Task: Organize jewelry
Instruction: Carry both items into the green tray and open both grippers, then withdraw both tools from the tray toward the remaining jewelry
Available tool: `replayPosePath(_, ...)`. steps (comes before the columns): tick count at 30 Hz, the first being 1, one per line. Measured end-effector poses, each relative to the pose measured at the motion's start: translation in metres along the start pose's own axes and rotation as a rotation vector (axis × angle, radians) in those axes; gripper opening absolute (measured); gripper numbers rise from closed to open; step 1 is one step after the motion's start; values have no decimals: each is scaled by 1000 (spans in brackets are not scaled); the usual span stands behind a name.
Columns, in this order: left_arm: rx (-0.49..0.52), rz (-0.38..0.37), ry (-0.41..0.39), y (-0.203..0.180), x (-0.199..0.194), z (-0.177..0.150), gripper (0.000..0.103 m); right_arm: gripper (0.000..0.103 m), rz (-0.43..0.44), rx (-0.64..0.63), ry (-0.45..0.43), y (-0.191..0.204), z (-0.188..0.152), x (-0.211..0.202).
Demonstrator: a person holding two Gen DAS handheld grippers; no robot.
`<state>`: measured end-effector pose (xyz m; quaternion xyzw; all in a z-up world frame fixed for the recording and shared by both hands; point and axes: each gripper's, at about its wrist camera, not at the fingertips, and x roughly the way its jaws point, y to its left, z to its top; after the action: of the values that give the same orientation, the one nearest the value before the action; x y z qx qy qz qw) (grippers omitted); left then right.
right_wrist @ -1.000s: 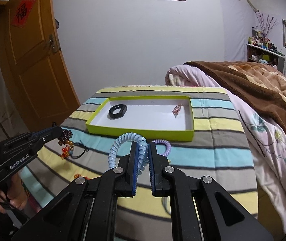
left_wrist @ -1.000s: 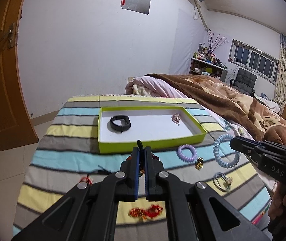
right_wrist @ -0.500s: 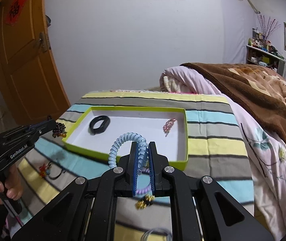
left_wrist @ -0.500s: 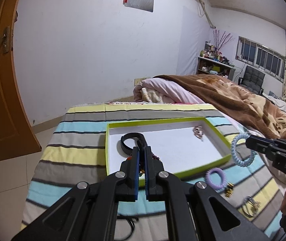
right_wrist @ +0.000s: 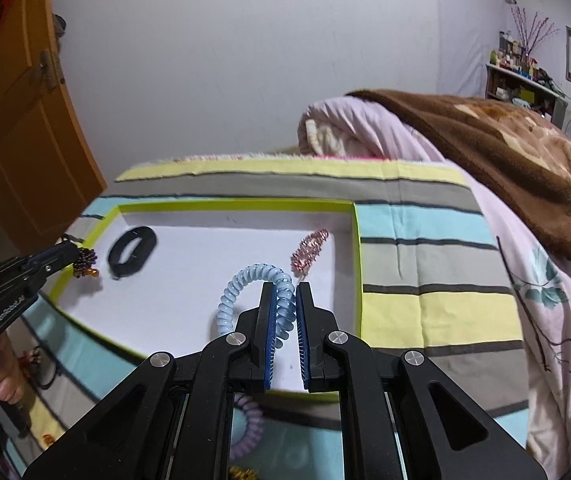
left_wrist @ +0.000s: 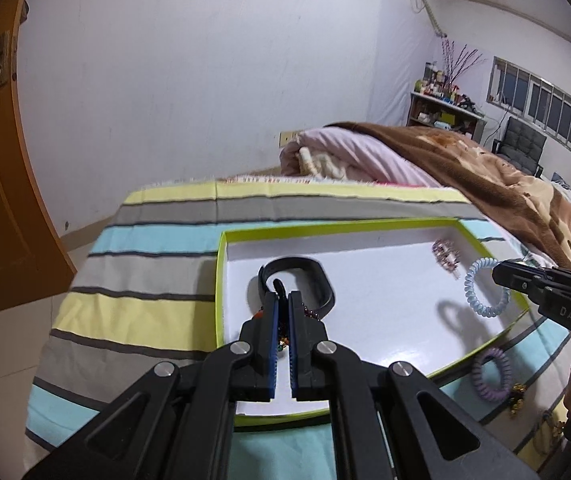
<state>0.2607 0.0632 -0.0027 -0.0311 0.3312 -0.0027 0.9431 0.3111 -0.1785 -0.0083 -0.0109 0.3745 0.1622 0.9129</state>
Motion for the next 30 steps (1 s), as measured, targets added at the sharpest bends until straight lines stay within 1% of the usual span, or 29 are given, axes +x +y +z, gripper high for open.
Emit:
replayPosePath(4,-2,4,27,1,11,-2,4,10,-3,8,36,-3,1,16)
replayPosePath(7,0,5,45,0,16,-3,4,10,-37,-17,58,-2,3,23)
replayPosePath(11,2,1,60,1,20,-3,5,10,-49,-25,98,-3,3,32)
replayPosePath(15,6,1,64,1,22,-2,5,10,-40,-18,127,-4,3,39)
replayPosePath(18,7,-1,65,1,22,-2,5,11,-38,-21,131,-4,2,39)
replayPosePath(19,8,-3,67,0,23,-1,5,12,-34,-22,131,-4,2,39)
replayPosePath(21,10,-9,71,-1,22,-1,6,18,-25,-21,126,-3,2,37)
replayPosePath(22,12,-12,71,-2,22,-1,7,19,-22,-21,123,-3,2,36)
replayPosePath(26,7,-27,61,-2,16,0,20,24,-15,-22,106,-1,2,28)
replayPosePath(29,2,-29,47,0,7,0,21,31,-2,-20,91,2,2,18)
replayPosePath(30,2,-29,42,0,3,-1,21,31,1,-21,85,2,2,16)
